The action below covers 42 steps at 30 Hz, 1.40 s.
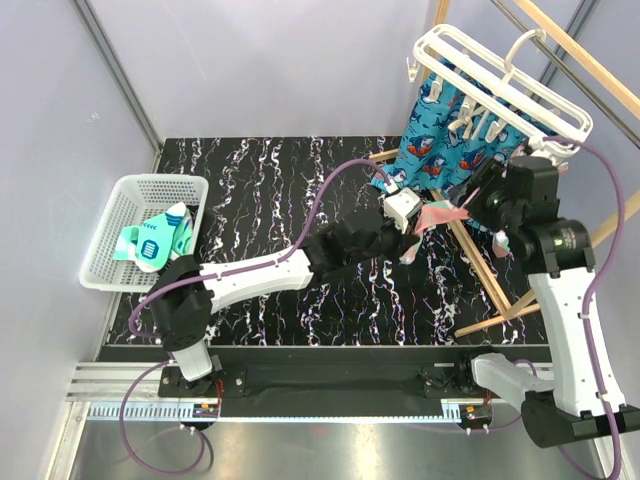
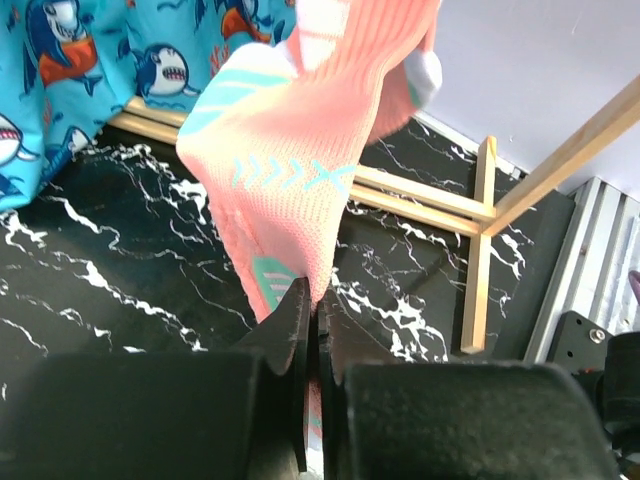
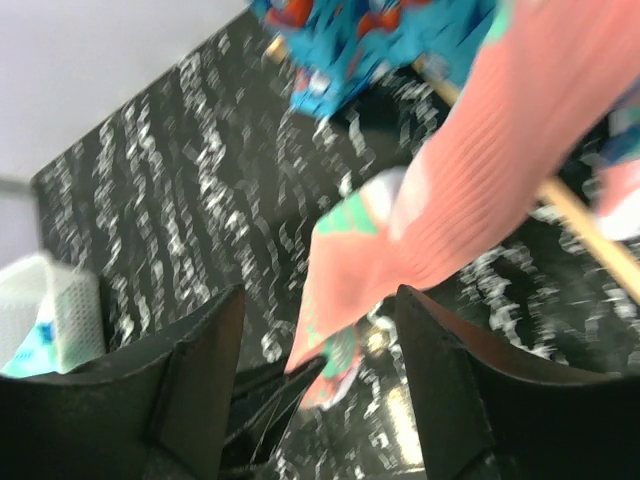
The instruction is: Remove the socks clipped to the hanger
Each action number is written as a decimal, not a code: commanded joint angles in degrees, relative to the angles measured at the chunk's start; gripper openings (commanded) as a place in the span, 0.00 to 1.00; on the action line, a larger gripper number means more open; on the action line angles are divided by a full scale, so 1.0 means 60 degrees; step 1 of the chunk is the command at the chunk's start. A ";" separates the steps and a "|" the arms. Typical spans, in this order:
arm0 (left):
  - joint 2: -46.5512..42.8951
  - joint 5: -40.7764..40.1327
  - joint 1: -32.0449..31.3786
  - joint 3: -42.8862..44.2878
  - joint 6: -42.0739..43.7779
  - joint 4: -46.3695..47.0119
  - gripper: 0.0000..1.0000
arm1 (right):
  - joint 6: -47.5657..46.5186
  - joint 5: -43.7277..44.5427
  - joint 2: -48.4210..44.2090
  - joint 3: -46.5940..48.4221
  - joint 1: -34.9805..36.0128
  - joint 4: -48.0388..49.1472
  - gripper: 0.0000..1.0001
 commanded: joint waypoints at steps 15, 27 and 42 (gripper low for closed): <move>-0.1163 0.0422 -0.0024 -0.0659 -0.0600 0.0611 0.00 | -0.1093 0.4396 0.2419 0.5442 -0.0030 -0.2366 0.78; -0.1485 0.0525 -0.0009 -0.0894 -0.0777 0.0509 0.00 | -0.1838 0.5057 0.2844 0.5092 -0.0132 -0.1285 0.70; -0.1764 0.1155 0.0050 -0.1084 -0.1407 0.0348 0.00 | -0.2191 0.4574 0.3064 0.4813 -0.0528 -0.0521 0.68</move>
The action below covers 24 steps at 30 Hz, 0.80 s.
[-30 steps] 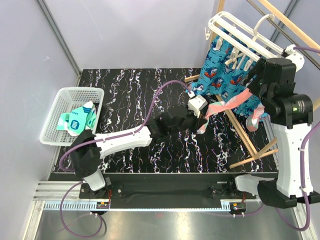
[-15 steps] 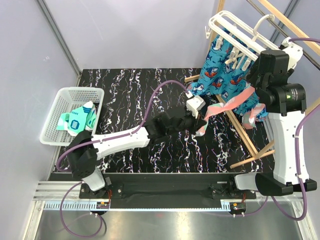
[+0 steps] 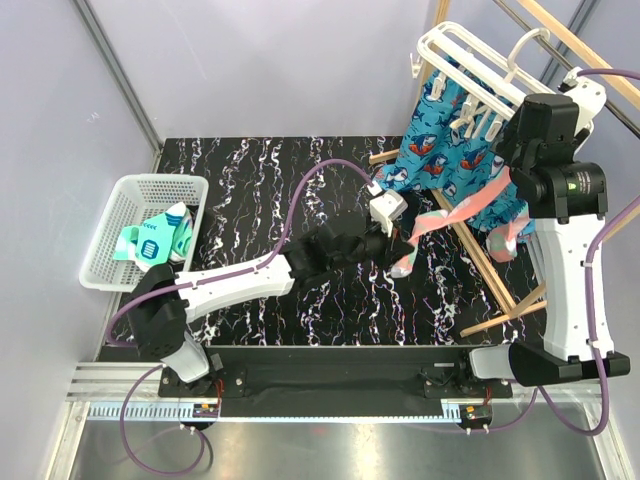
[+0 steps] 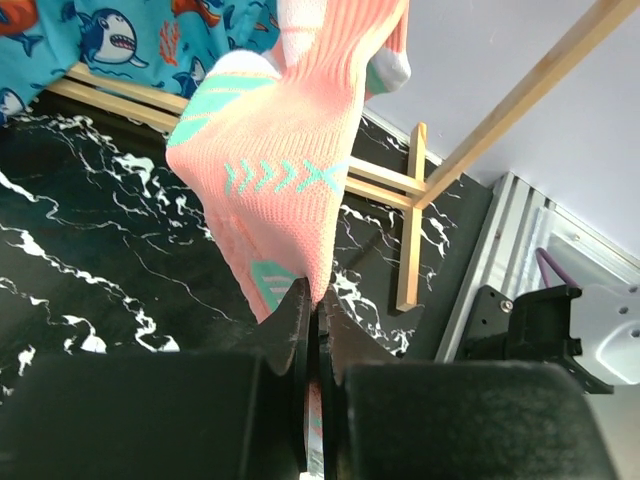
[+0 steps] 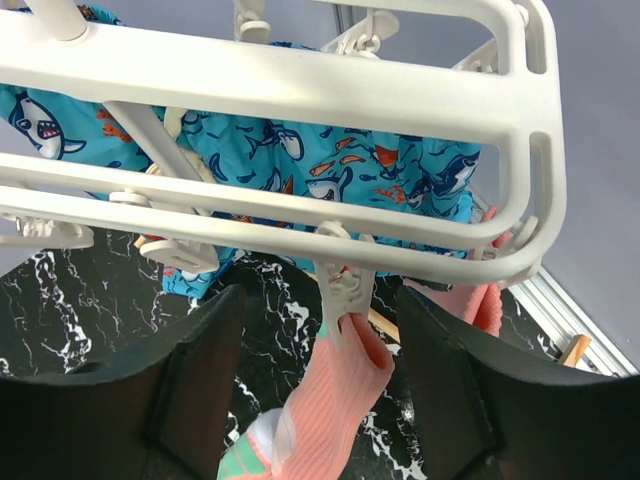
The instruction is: Remove the socks clipped to the hanger
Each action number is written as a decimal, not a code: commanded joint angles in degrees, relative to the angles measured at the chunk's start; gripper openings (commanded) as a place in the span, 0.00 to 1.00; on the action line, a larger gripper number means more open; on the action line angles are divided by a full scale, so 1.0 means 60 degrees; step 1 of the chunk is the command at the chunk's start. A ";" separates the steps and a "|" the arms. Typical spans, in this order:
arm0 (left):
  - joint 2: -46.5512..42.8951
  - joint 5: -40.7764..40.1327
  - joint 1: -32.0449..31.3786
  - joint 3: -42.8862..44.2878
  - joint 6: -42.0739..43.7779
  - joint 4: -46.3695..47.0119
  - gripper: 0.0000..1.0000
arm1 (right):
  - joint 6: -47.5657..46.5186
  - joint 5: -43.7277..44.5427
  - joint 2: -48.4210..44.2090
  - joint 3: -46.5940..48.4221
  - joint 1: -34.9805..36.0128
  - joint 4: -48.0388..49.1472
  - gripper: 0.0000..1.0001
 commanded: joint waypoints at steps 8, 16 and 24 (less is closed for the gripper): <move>-0.0745 0.0452 0.0214 -0.0261 -0.0446 0.0435 0.00 | -0.0400 -0.0294 0.0055 -0.0306 -0.0486 0.0843 0.66; -0.0745 0.0672 0.0331 -0.0247 -0.0637 0.0464 0.00 | -0.0575 -0.0309 0.0114 -0.0511 -0.0574 0.1179 0.64; -0.0701 0.0789 0.0405 -0.0349 -0.0783 0.0581 0.00 | -0.0927 -0.0016 0.0011 -0.1023 -0.0589 0.2131 0.57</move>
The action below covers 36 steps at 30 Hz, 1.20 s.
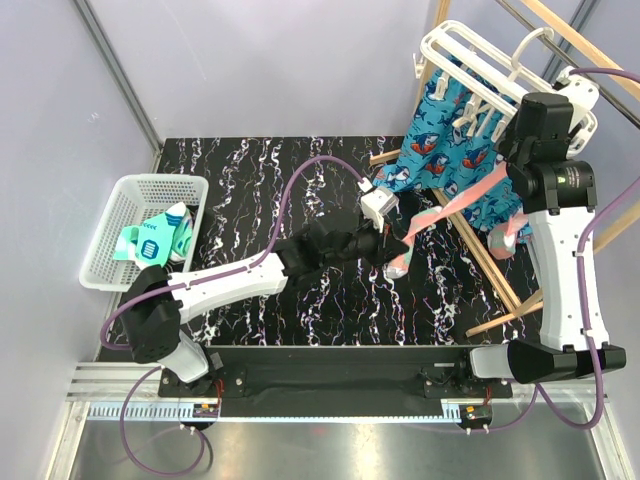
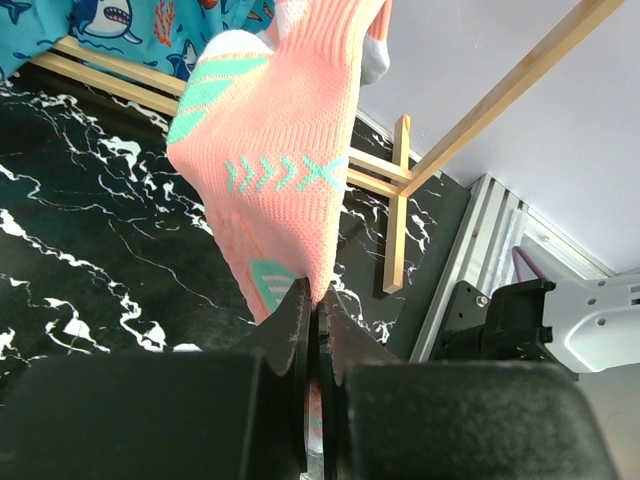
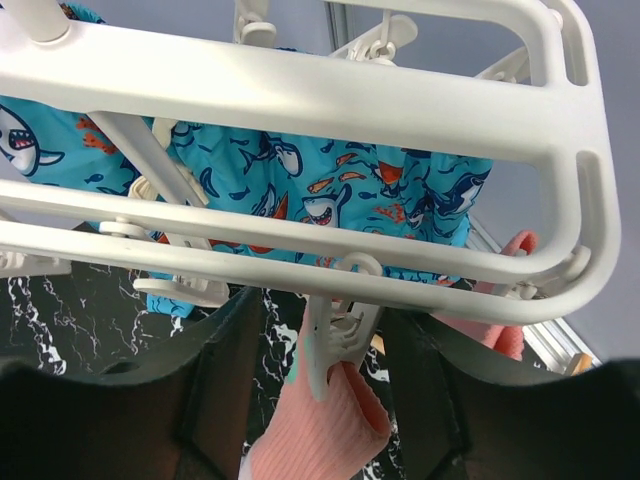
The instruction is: Remove the socks clipped to the hanger
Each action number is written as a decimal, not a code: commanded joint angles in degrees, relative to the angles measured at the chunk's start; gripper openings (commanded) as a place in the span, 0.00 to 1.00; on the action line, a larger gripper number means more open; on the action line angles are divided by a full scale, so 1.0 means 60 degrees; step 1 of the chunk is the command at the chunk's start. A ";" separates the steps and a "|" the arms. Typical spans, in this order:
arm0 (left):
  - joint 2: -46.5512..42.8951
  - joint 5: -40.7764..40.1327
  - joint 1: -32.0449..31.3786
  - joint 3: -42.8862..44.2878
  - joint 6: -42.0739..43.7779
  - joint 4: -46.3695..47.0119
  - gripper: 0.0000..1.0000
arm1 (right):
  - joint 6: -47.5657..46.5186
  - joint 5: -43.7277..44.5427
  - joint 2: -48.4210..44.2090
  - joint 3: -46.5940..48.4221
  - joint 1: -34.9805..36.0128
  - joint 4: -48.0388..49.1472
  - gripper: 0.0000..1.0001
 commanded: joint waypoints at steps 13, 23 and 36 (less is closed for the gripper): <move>-0.0340 0.0451 0.0088 -0.0205 -0.0347 0.0808 0.00 | -0.0539 0.0378 -0.0574 -0.0776 -0.0141 0.1751 0.46; -0.0282 0.1052 0.0279 -0.0190 -0.1021 0.1101 0.00 | -0.0612 0.0465 -0.0896 -0.1112 -0.0126 0.1970 0.69; -0.0311 0.1360 0.0396 -0.0322 -0.1388 0.1248 0.00 | -0.0817 0.0319 -0.1175 -0.1362 -0.0126 0.2380 0.10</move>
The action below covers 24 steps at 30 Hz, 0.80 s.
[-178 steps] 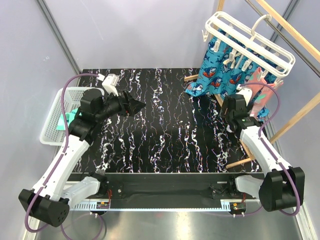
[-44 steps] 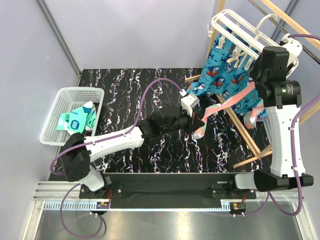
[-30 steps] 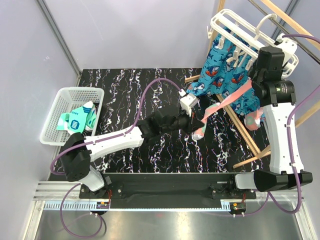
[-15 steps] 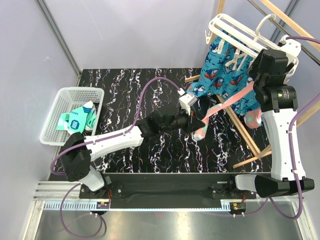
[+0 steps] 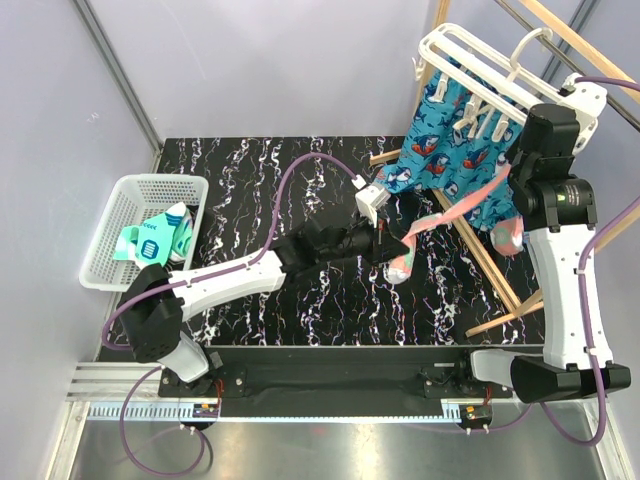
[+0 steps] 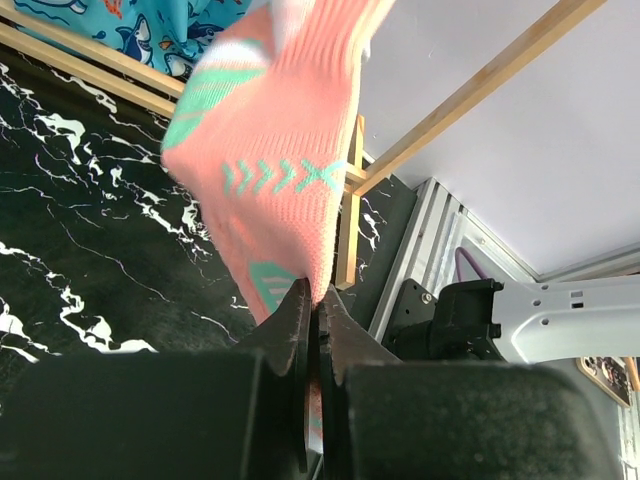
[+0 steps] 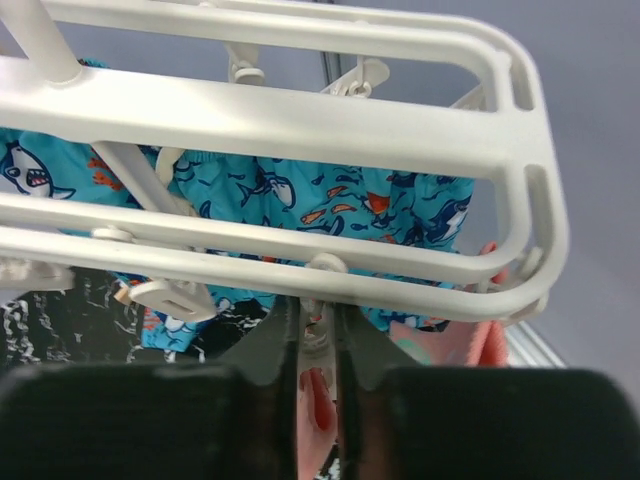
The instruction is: Remove the socks clipped to the hanger
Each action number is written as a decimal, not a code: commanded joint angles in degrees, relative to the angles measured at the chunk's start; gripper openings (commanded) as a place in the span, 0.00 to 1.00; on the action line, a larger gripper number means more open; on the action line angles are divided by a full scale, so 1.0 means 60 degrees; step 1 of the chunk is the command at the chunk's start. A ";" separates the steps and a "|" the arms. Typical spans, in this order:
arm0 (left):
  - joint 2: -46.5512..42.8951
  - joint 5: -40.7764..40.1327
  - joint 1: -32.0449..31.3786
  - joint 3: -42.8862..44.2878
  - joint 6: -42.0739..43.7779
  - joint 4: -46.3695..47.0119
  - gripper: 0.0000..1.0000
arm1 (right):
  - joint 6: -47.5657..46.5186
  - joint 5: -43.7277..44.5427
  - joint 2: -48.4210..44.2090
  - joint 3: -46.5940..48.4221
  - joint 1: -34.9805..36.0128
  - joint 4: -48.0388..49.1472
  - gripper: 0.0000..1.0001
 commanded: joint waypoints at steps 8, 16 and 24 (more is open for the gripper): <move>-0.0413 0.0238 0.0024 -0.0075 -0.0131 0.0588 0.00 | -0.0070 -0.0078 -0.0312 0.0216 -0.0075 0.0464 0.00; -0.1232 -0.0363 0.0623 0.0072 -0.0203 -0.0773 0.00 | 0.0003 -0.0750 -0.0239 0.0728 -0.0090 -0.0208 0.46; -0.3327 -0.0992 0.3230 0.0159 0.0015 -0.3131 0.00 | 0.0456 -0.2171 -0.0706 0.0438 -0.0075 -0.1133 0.87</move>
